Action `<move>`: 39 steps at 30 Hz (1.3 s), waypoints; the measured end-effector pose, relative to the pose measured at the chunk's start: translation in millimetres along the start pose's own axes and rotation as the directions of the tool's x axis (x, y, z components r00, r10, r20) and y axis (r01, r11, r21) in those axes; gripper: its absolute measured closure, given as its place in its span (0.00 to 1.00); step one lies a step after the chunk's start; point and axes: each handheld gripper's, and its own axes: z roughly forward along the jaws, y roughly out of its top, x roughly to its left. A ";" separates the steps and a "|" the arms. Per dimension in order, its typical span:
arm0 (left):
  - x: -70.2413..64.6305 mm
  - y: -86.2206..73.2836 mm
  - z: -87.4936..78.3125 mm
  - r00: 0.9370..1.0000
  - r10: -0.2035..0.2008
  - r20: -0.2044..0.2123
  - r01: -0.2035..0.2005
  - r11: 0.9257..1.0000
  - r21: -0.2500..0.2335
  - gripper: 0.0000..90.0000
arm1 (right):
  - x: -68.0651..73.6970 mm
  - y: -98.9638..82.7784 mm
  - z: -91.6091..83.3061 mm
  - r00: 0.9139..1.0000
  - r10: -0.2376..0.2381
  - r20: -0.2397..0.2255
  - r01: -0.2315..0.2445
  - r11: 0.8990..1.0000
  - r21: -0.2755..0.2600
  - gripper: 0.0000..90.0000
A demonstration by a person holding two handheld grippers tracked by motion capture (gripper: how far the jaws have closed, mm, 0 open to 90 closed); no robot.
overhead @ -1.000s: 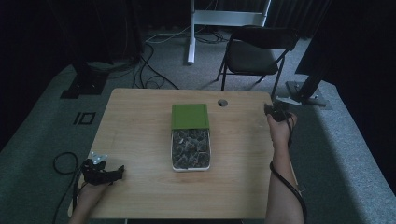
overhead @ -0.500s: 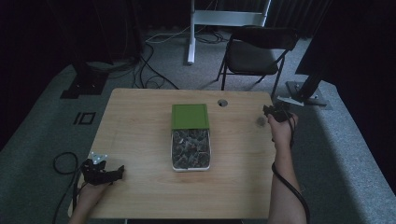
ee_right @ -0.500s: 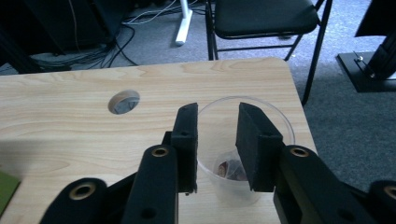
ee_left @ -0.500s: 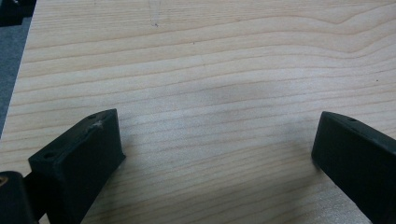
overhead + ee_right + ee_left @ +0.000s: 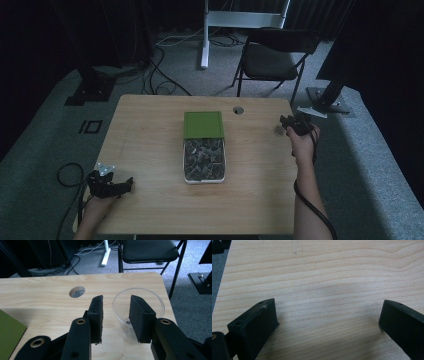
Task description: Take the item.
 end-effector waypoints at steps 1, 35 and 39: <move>0.0 0.0 0.0 1.000 0.000 0.000 0.000 1.000 0.000 0.03 | 0.1 -1.9 -0.8 1.000 -0.002 0.002 0.002 1.000 0.003 0.70; 0.0 0.0 0.0 1.000 0.001 0.000 -0.001 1.000 0.000 0.03 | 25.3 -69.4 -36.0 0.991 -0.098 -0.093 0.099 0.995 0.007 0.58; 0.0 0.0 0.0 1.000 0.001 0.000 -0.001 1.000 0.000 0.03 | 27.2 -74.3 -37.3 0.990 -0.102 -0.098 0.103 0.995 0.009 0.58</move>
